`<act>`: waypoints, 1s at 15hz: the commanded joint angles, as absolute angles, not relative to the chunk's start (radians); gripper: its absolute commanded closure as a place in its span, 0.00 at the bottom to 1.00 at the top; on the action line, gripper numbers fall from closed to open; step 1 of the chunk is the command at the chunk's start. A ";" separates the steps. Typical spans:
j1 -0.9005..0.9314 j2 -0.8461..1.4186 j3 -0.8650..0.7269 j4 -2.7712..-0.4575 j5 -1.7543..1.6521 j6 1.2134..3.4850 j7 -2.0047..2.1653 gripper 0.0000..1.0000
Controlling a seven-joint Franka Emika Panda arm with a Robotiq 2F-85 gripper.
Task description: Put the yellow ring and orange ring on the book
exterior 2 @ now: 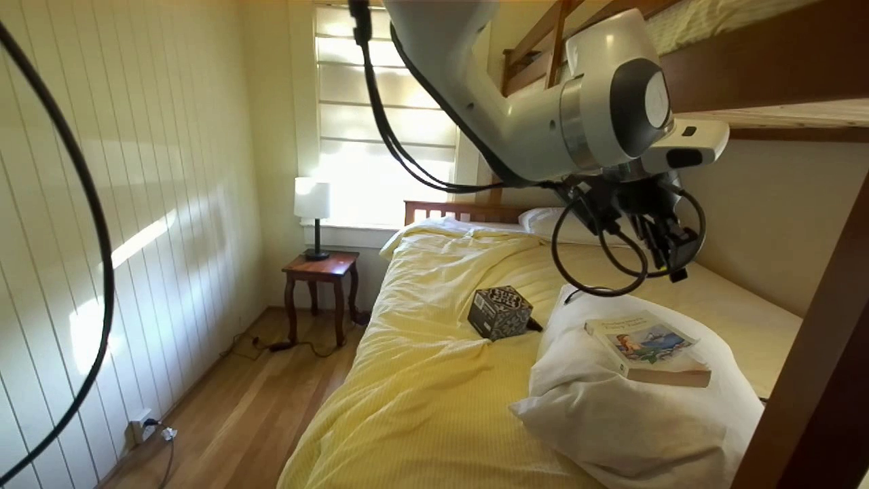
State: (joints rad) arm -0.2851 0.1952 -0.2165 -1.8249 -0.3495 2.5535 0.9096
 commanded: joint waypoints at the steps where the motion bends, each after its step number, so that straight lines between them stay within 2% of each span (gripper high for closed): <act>1: -0.187 0.327 -0.271 -1.651 -0.427 2.513 0.948 0.89; 2: -0.168 0.347 -0.284 -1.622 -0.434 2.497 0.952 0.89; 3: -0.185 0.289 -0.281 -1.712 -0.374 2.539 0.904 0.64; 6: -0.153 0.335 -0.293 -1.654 -0.383 2.520 0.915 0.64; 7: -0.153 0.339 -0.295 -1.649 -0.384 2.518 0.915 0.89; 15: -0.056 0.536 -0.322 -1.483 -0.410 2.456 0.991 0.89</act>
State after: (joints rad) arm -0.0925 0.4436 -0.2854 -1.5777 -0.4000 2.5010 0.9468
